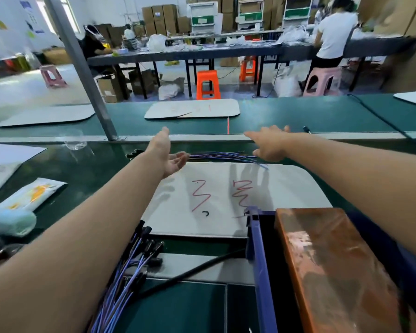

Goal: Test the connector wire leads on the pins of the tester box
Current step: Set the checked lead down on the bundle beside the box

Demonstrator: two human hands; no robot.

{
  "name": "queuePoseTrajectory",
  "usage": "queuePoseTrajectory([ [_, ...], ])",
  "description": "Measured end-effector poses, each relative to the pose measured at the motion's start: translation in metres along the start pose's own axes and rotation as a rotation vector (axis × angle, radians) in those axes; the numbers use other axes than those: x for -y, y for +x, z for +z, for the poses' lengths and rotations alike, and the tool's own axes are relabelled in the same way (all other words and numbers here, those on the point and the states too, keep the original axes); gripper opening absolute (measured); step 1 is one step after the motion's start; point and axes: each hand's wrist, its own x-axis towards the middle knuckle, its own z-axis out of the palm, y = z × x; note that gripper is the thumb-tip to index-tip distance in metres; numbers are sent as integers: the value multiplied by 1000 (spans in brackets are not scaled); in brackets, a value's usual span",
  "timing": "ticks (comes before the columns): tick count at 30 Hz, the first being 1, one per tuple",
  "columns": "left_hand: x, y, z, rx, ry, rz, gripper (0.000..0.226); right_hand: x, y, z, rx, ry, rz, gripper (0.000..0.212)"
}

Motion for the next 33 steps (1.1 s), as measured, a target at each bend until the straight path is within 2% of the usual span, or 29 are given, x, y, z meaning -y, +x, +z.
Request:
queuePoseTrajectory([
  [2,12,-24,-10,2,241,84,44,0,-13,3,27,-85,25,46],
  [4,27,-55,-27,4,454,193,36,-1,-35,-1,37,-69,-11,43],
  [10,75,-159,-88,-76,772,469,12,32,-139,-43,-153,396,-147,34],
  [11,86,-174,-103,-124,905,535,12,43,-159,-48,-194,452,-185,30],
  [13,111,-206,-130,-303,1344,650,20,69,-208,-56,-324,515,-264,23],
  [15,135,-231,-145,-440,1726,631,34,96,-260,-60,-495,575,-317,16],
  [16,146,-236,-148,-464,1796,607,37,109,-282,-60,-571,625,-333,13],
  [18,161,-247,-149,-480,1792,615,27,139,-329,-55,-665,693,-372,10],
  [20,169,-256,-150,-529,1781,643,15,167,-367,-40,-659,709,-428,10],
  [23,169,-267,-153,-573,1787,691,17,197,-406,-4,-540,714,-461,13],
  [25,169,-273,-154,-584,1775,753,17,208,-420,24,-429,801,-427,14],
  [27,170,-281,-149,-568,1646,806,14,211,-426,49,-358,945,-359,13],
  [29,171,-289,-142,-515,1481,845,12,213,-431,66,-360,1044,-315,12],
  [31,170,-291,-136,-468,1260,873,8,215,-434,75,-358,1085,-299,10],
  [33,167,-296,-127,-390,984,826,6,215,-435,76,-357,1120,-287,9],
])
